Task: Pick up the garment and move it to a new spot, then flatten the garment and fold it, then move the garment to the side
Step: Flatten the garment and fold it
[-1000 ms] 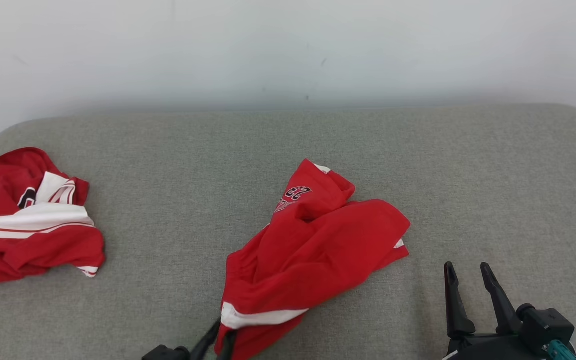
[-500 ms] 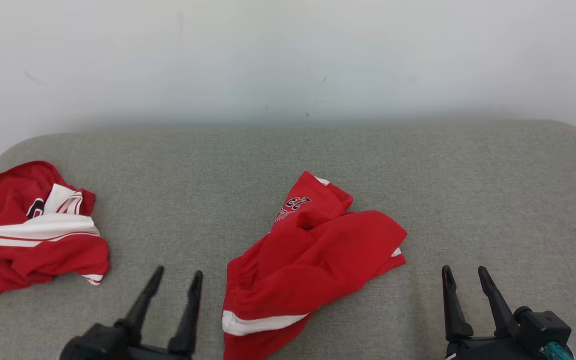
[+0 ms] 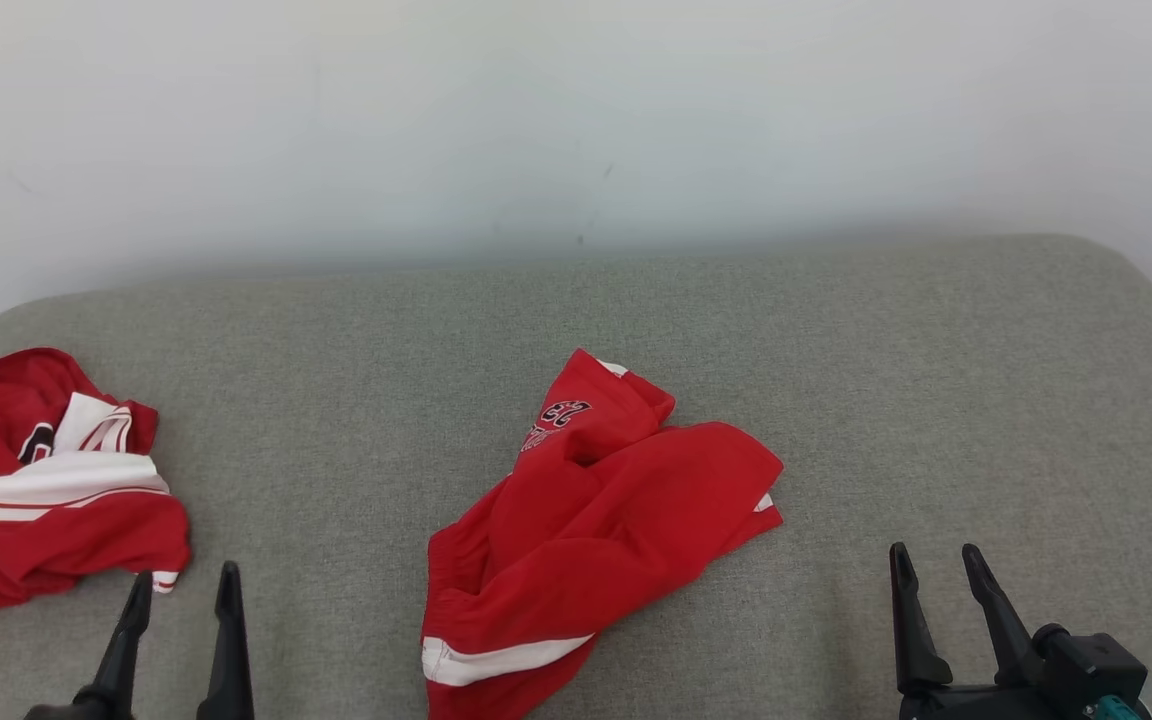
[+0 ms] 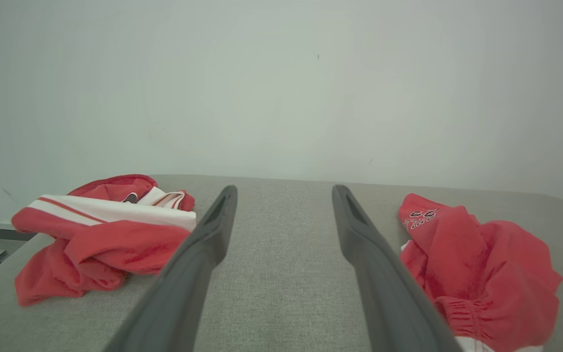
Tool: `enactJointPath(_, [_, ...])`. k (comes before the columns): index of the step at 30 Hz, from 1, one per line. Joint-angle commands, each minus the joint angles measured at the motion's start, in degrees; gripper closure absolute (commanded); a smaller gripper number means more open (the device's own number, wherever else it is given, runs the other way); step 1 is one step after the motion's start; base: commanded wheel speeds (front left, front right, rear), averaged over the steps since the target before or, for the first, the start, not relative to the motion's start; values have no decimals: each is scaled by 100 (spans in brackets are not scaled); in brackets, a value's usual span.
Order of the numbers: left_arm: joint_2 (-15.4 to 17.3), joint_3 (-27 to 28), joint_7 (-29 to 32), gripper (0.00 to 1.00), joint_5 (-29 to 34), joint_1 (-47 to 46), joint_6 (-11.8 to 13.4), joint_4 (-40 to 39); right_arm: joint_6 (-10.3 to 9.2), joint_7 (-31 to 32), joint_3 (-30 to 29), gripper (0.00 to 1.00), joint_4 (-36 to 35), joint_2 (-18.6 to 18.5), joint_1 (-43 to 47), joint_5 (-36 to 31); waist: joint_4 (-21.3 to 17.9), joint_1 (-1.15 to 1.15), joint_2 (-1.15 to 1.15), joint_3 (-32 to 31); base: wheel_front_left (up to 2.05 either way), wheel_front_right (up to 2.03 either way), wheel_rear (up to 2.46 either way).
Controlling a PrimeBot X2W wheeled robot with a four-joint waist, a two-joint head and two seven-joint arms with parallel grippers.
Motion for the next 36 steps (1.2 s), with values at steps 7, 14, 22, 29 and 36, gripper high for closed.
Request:
enactJointPath(7, [-216,199,-19,0,173,328,-168,126,5,-2,-50,0,-8,-10,119,-35,18,0,0,-12,0,0,0])
enactJointPath(14, [-308,193,-19,0,294,288,-259,220,5,44,-30,0,47,-10,85,-118,107,0,0,-27,0,0,0])
enactJointPath(22, [-381,101,-19,0,323,42,-284,338,5,423,147,0,492,-312,-486,-299,399,0,0,48,0,0,0])
enactJointPath(29, [-367,-185,-19,0,259,-155,-283,344,5,634,329,0,1360,-670,-1145,-308,794,0,0,273,0,0,0])
enactJointPath(36, [-383,-422,-19,0,226,-349,-284,342,5,655,453,0,2320,-884,-1673,-281,1164,0,0,501,0,0,0])
